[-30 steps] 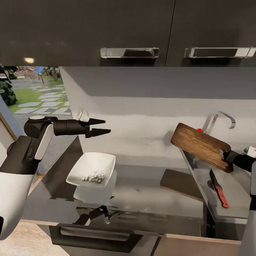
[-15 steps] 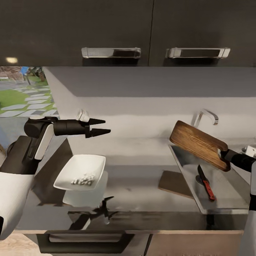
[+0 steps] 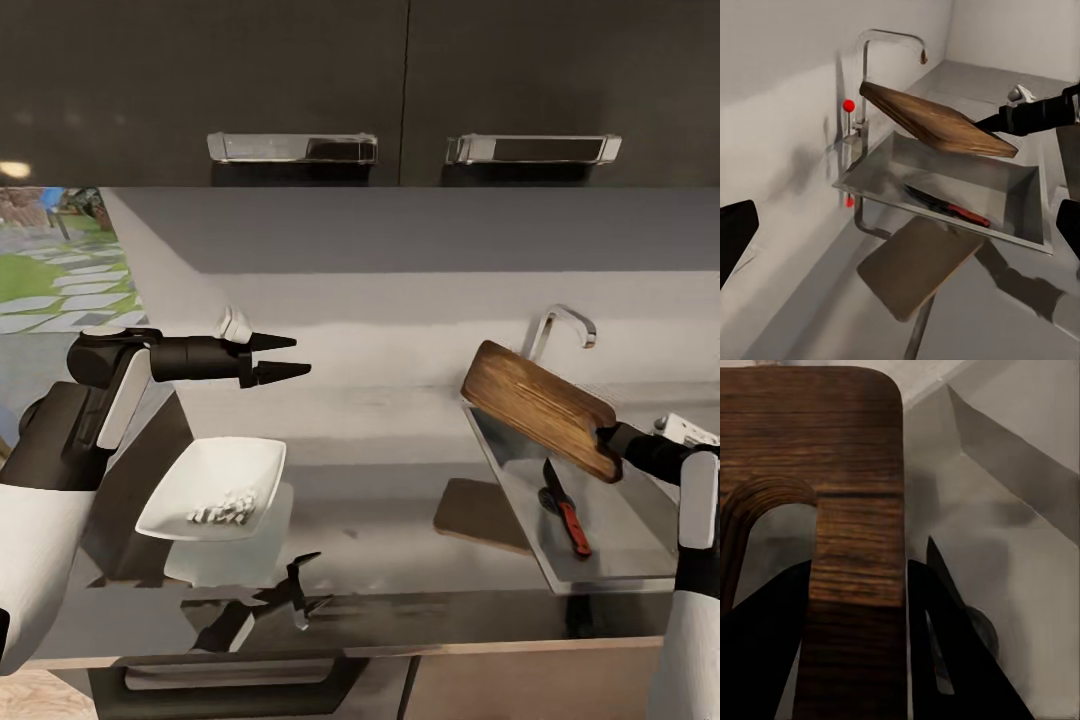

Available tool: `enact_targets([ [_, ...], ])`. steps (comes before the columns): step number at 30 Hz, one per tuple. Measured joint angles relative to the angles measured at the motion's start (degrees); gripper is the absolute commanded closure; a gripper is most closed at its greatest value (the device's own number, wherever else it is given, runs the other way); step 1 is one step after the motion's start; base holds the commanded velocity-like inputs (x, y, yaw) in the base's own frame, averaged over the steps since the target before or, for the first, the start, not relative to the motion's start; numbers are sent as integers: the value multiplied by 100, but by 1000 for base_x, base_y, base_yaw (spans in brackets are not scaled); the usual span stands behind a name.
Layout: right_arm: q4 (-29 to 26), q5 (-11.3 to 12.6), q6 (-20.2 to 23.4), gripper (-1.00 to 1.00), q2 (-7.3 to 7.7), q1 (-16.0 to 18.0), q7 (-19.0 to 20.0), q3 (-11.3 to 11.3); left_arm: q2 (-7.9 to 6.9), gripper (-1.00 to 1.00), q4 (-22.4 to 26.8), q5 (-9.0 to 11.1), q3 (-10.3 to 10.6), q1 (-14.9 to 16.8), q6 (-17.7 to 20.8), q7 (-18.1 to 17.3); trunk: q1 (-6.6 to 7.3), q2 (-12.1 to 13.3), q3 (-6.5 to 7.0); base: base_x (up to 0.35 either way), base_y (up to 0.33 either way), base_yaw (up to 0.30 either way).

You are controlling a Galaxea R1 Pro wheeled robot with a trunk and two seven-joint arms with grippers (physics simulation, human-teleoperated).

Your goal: In the kitchen, take the Vidalia onion out of the sink, dice it on the chopping board with the paring knife, put the diced onion into the bowl on the countertop, then place both the paring knife and the chopping board into the sink.

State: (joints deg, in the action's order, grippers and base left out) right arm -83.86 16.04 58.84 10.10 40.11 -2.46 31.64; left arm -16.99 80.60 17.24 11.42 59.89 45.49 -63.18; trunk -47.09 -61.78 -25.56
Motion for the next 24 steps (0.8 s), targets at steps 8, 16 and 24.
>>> enact_targets([
  [8, 384, 31, -261, 100, -299, 1, -1681, 84, 7, -100, 0, 0, 4, 0, 0, 4, 0, 0, 0, 0, 0, 0],
  [16, 409, 741, -532, 100, -543, 2, -2688, 935, 8, -100, 0, 0, 8, 0, 0, 5, 0, 0, 0, 0, 0, 0],
  [24, 411, 953, -1177, 100, -800, 0, -3344, 1397, 7, -100, 0, 0, 8, 0, 0, 5, 0, 0, 0, 0, 0, 0],
])
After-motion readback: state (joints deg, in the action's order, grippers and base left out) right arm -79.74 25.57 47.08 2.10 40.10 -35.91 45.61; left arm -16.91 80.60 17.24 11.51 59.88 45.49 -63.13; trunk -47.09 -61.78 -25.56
